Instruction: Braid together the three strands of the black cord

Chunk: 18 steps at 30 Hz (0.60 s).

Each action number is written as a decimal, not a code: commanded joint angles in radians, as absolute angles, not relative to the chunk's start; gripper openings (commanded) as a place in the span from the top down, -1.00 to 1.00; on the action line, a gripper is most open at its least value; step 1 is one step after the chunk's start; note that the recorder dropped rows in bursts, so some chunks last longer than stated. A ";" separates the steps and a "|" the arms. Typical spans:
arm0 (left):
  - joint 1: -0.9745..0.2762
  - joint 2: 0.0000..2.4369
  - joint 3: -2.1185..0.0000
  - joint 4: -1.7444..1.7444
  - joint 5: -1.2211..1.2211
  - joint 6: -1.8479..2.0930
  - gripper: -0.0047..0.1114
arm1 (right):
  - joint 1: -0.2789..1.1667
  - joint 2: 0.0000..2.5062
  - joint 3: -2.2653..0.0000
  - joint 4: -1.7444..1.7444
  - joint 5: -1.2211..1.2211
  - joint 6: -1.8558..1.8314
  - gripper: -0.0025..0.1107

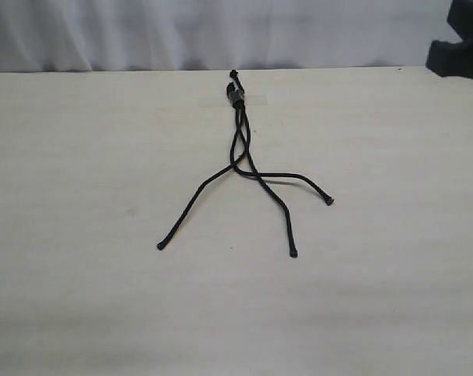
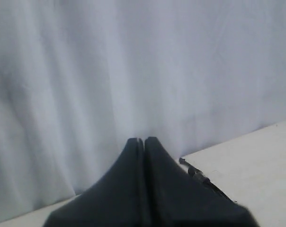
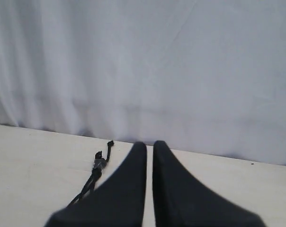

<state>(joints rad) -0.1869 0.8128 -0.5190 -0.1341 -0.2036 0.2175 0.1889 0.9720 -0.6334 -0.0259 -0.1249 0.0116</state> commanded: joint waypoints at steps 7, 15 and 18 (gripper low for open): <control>-0.188 0.619 -0.480 -0.143 -0.197 0.206 0.92 | 0.188 0.731 -0.513 -0.010 -0.149 0.016 0.88; -0.188 0.592 -0.480 -0.141 -0.185 0.209 0.92 | 0.188 0.641 -0.513 -0.010 -0.152 0.016 0.88; -0.151 0.510 -0.480 -0.136 -0.051 0.209 0.92 | 0.188 0.624 -0.513 -0.010 -0.152 0.016 0.88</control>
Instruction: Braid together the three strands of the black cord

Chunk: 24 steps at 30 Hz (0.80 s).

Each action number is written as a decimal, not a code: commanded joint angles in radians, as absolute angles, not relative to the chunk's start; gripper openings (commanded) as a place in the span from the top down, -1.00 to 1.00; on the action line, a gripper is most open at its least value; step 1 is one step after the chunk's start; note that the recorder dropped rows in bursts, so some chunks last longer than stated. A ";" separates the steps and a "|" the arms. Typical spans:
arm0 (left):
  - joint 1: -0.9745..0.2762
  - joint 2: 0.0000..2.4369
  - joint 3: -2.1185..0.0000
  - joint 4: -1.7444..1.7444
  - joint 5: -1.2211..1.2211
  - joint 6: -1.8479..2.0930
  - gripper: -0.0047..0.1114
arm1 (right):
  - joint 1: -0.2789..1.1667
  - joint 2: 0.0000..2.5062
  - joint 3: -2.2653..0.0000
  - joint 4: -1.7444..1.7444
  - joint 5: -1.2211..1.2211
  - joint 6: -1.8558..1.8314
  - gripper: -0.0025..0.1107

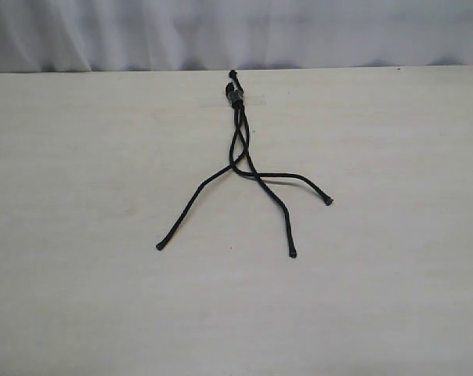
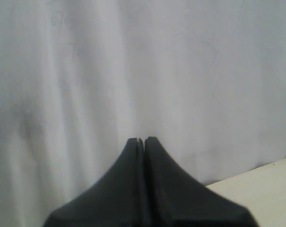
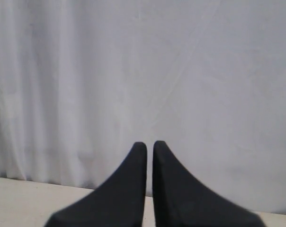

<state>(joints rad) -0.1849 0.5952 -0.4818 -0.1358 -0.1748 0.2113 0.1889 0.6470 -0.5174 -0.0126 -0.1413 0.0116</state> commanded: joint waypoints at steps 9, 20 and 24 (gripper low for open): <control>0.113 0.099 -0.442 -0.090 0.458 0.209 0.92 | 0.188 0.620 -0.513 -0.010 -0.152 0.016 0.88; 0.115 0.000 -0.042 0.008 0.074 0.213 0.92 | 0.188 0.619 -0.513 -0.010 -0.152 0.016 0.88; 0.115 0.000 -0.023 0.006 0.068 0.175 0.92 | 0.188 0.619 -0.513 -0.010 -0.152 0.016 0.88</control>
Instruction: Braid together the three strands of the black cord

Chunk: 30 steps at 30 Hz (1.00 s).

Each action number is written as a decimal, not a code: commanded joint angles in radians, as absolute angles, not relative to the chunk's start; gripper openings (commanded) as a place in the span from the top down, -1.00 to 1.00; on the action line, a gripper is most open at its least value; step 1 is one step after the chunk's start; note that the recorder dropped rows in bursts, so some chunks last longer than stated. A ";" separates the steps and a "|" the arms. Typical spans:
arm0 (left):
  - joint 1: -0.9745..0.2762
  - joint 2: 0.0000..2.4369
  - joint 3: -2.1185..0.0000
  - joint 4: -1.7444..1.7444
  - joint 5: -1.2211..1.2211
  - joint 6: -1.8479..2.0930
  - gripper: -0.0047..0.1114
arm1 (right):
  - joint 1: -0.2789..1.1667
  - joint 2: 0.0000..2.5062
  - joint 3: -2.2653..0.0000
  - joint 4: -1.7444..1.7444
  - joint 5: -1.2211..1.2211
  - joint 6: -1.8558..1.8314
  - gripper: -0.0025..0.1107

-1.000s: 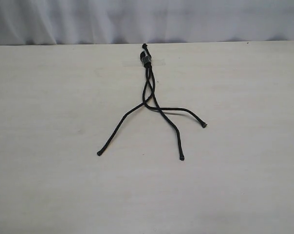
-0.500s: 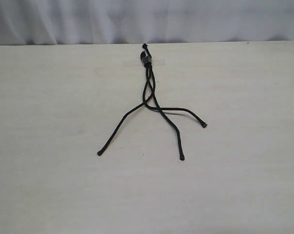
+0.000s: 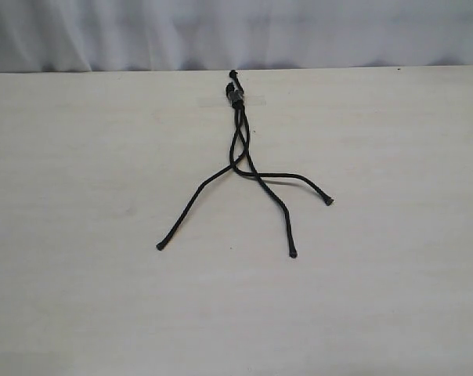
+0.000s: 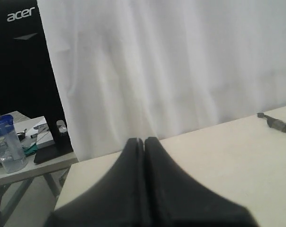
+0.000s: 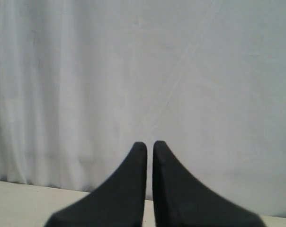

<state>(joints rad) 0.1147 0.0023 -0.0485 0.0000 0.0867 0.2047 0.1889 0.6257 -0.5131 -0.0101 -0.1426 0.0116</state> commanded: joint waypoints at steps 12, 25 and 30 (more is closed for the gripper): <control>0.115 0.000 0.000 0.017 0.188 0.147 0.92 | 0.188 0.619 -0.513 -0.010 -0.152 0.016 0.88; 0.115 0.000 0.000 0.021 0.211 0.075 0.92 | 0.188 0.619 -0.513 -0.010 -0.152 0.016 0.88; 0.115 0.000 0.000 0.022 0.211 0.075 0.92 | 0.188 0.619 -0.513 -0.010 -0.152 0.016 0.88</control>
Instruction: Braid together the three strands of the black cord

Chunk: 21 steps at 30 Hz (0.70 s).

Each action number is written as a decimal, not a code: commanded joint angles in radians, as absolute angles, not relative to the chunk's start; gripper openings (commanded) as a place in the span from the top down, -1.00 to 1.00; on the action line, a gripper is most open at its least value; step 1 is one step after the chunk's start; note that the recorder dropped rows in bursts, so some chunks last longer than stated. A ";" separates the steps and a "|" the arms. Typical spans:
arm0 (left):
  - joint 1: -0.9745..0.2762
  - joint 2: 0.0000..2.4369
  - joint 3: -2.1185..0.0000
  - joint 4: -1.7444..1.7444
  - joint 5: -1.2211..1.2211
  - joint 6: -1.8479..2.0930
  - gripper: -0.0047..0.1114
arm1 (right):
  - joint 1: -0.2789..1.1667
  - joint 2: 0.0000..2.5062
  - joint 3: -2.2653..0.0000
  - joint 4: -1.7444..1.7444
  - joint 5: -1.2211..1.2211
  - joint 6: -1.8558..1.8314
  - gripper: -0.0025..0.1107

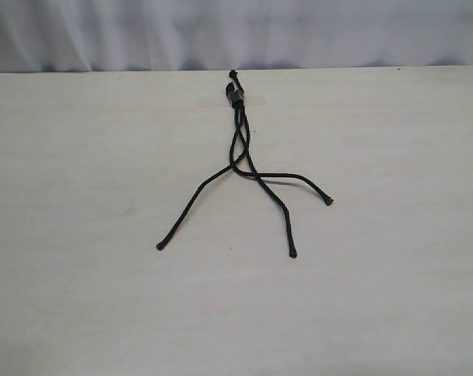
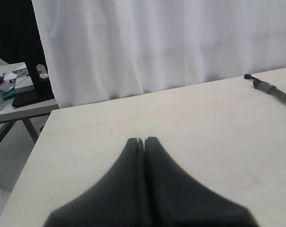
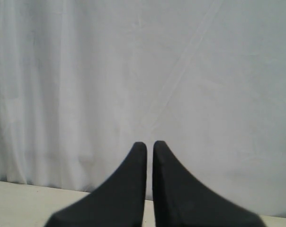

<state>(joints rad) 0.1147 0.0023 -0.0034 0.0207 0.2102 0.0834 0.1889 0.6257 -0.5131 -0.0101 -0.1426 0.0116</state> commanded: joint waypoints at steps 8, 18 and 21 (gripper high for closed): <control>0.115 0.000 0.000 0.022 0.210 0.075 0.92 | 0.188 0.619 -0.513 -0.010 -0.152 0.016 0.88; 0.115 0.000 0.000 0.022 0.210 0.075 0.92 | 0.188 0.619 -0.513 -0.010 -0.152 0.016 0.88; 0.115 0.000 0.000 0.022 0.210 0.075 0.92 | 0.188 0.619 -0.513 0.017 -0.146 0.019 0.88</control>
